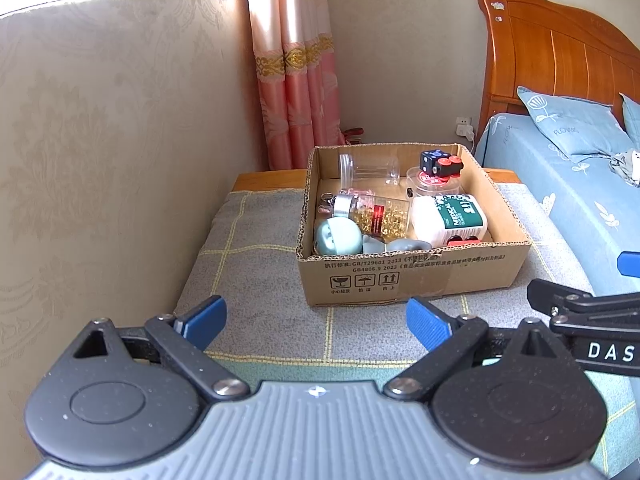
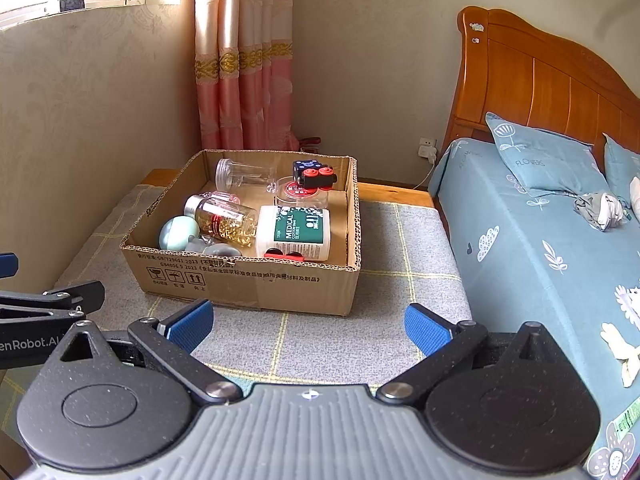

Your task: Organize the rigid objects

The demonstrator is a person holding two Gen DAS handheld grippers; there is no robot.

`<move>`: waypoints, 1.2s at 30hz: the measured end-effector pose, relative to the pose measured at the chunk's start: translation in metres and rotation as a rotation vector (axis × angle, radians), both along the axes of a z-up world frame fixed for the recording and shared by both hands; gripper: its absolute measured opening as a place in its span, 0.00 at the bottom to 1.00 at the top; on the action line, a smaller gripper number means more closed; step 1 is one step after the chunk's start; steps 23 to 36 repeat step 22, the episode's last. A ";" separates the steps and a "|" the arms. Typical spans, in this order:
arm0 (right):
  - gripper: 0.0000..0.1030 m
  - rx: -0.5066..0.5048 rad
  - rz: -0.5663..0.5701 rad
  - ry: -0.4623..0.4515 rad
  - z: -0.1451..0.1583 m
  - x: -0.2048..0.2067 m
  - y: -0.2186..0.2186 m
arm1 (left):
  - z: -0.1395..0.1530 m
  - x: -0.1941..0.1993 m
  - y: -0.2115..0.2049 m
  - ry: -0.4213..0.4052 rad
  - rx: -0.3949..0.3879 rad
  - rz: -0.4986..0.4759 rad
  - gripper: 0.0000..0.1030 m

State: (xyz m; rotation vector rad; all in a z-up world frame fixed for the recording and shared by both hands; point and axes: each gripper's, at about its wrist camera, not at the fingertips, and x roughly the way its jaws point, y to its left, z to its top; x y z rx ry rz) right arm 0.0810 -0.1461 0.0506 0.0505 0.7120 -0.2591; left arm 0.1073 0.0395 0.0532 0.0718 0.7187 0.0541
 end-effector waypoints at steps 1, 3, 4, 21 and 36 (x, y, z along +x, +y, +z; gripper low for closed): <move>1.00 0.000 0.000 -0.001 0.000 0.000 0.000 | 0.000 0.000 0.000 -0.001 0.000 0.001 0.94; 1.00 0.001 0.000 0.000 0.000 0.000 0.000 | 0.000 0.000 0.000 0.000 -0.001 0.002 0.94; 1.00 0.002 0.000 0.000 0.000 0.000 0.000 | 0.000 -0.001 0.000 0.000 0.000 0.001 0.94; 1.00 0.000 -0.002 -0.002 0.000 -0.001 0.001 | 0.000 -0.002 -0.002 -0.004 0.003 -0.006 0.94; 1.00 0.001 -0.002 -0.002 0.000 -0.001 0.001 | 0.000 -0.002 -0.003 -0.003 0.002 -0.007 0.94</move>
